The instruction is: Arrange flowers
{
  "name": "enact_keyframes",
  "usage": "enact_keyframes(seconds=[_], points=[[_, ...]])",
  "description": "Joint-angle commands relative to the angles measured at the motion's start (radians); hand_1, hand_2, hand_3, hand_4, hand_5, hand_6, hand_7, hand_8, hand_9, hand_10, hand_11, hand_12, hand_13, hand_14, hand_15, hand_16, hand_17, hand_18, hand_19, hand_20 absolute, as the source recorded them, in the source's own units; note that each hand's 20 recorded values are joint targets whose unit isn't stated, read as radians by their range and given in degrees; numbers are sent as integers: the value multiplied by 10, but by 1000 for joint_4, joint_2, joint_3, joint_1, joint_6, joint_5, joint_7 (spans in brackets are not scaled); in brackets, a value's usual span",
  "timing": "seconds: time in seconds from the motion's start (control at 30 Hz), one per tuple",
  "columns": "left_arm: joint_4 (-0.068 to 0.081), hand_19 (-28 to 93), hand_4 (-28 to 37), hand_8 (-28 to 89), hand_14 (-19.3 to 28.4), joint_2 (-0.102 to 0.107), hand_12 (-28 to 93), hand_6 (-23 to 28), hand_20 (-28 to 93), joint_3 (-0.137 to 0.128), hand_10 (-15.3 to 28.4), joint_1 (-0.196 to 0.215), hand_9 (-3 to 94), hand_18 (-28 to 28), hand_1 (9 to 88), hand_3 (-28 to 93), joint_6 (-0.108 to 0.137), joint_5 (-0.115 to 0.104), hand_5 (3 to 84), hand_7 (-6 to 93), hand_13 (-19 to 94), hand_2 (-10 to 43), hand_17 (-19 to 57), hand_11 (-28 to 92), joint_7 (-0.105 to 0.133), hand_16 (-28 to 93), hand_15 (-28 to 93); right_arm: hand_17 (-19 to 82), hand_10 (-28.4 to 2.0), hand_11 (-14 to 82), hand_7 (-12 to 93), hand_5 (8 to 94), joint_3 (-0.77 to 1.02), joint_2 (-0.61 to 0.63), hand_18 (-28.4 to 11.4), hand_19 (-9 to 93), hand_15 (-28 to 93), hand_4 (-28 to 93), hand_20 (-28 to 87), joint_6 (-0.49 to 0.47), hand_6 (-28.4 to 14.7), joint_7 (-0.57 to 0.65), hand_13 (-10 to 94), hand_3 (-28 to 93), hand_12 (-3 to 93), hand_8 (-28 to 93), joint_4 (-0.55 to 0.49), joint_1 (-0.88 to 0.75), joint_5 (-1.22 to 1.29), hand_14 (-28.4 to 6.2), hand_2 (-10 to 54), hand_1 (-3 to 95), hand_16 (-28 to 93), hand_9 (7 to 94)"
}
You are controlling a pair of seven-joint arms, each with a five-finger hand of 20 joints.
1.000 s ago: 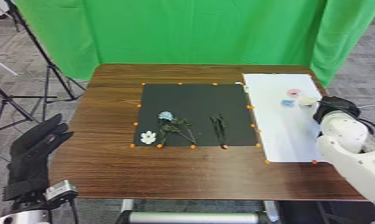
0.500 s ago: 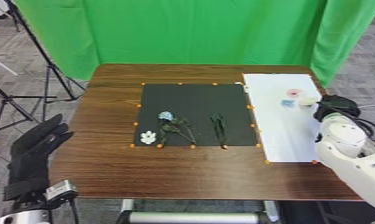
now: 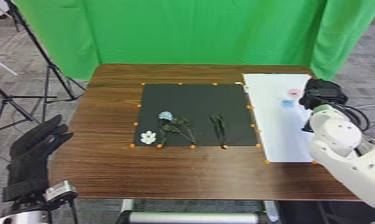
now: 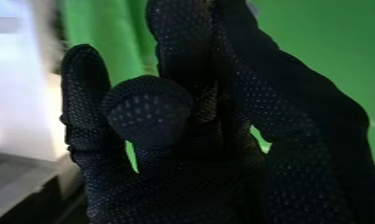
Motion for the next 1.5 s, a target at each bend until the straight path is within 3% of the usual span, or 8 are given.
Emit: enact_keyframes(seconds=[0.03,0.17,0.4,0.57,0.63,0.87,1.1,1.5], points=[[-5,588,-198,-110,273,1,66,105,44,2,198,7,347,217,257,839,-1,4,409,162,254,43,-97,381,-10,-173,659,365,-60,289,311,769,-68,-42,-206,932,692,-283,6,12,-9,-99,844,777,314,19,-98,65,-39,-27,-86,543,204,890],[-9,588,-199,-109,273,-4,66,105,44,-7,198,17,347,217,257,838,-3,8,408,162,254,43,-97,382,-17,-173,659,365,-61,290,309,770,-98,-89,-207,932,691,-283,7,-14,-10,-152,844,777,313,21,-127,86,-57,-28,-86,543,206,890],[-12,588,-200,-110,272,-21,66,105,44,-17,198,4,347,217,256,840,-27,34,408,162,254,42,-97,381,-60,-173,659,361,-62,292,305,771,-161,-192,-206,932,689,-283,6,-33,-10,-206,842,777,313,23,-152,123,-74,-28,-87,543,207,888],[-12,588,-200,-110,272,-25,66,105,43,-24,199,3,347,217,257,839,-34,42,408,162,254,42,-97,381,-74,-173,659,359,-63,291,305,771,-195,-261,-205,932,687,-283,4,-59,-10,-237,842,778,312,25,-158,126,-97,-29,-86,543,208,890],[-12,588,-199,-110,272,-26,66,105,43,-22,199,0,346,217,256,839,-34,36,408,161,254,42,-97,381,-75,-173,659,359,-63,291,304,771,-208,-293,-205,932,686,-283,3,-75,-10,-250,842,778,312,25,-151,127,-108,-29,-86,543,208,889],[-8,588,-198,-109,272,-30,66,105,43,-20,198,-12,347,217,257,838,-43,45,408,161,254,42,-97,381,-83,-173,659,356,-63,293,305,771,-287,-367,-206,932,685,-283,2,-93,-9,-253,841,778,312,25,-100,162,-132,-29,-87,542,208,888],[-6,588,-198,-110,273,-21,66,105,43,-22,199,-12,347,217,257,838,-35,35,408,162,255,41,-97,380,-70,-173,660,354,-63,292,306,771,-313,-427,-205,932,683,-283,0,-113,-9,-283,841,778,312,25,-82,167,-174,-29,-87,542,207,888],[4,589,-198,-110,273,-13,66,106,43,-20,199,-31,347,216,258,838,-53,44,409,162,255,42,-97,381,-81,-173,660,351,-63,292,305,772,-357,-500,-206,932,683,-283,-1,-113,-9,-298,840,780,312,25,-63,165,-217,-29,-88,541,207,888]])
